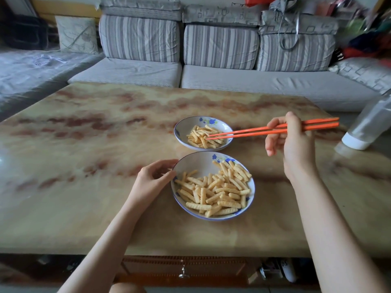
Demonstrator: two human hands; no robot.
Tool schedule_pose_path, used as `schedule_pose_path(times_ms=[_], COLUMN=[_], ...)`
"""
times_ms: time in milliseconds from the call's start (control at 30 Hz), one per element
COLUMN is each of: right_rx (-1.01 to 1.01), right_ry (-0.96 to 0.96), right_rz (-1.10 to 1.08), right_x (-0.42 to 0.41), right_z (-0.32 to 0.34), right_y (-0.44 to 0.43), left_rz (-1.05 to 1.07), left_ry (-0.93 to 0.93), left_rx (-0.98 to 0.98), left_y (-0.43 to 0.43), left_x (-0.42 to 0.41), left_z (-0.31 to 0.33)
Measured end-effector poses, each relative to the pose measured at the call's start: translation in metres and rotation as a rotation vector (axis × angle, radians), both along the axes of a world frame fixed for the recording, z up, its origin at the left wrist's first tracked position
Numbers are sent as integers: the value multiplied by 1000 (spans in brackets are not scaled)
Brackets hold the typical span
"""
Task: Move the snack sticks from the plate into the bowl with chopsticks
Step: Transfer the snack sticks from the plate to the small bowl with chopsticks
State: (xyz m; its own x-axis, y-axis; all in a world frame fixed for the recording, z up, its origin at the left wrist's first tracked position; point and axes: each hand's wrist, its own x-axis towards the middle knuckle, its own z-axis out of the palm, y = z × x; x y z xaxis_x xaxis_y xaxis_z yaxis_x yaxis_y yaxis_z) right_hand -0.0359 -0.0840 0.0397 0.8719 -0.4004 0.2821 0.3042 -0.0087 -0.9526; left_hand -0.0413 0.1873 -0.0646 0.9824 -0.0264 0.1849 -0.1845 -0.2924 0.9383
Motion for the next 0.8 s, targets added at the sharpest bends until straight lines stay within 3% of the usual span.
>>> schedule_pose_path(times_ms=[800], right_rx=[-174], right_ry=[168], right_rz=[15], right_x=[-17], right_z=[-15], right_y=[-12], left_rz=[-24], left_ry=[11], left_rx=[-17], left_y=[2], left_x=[1], left_z=[-1])
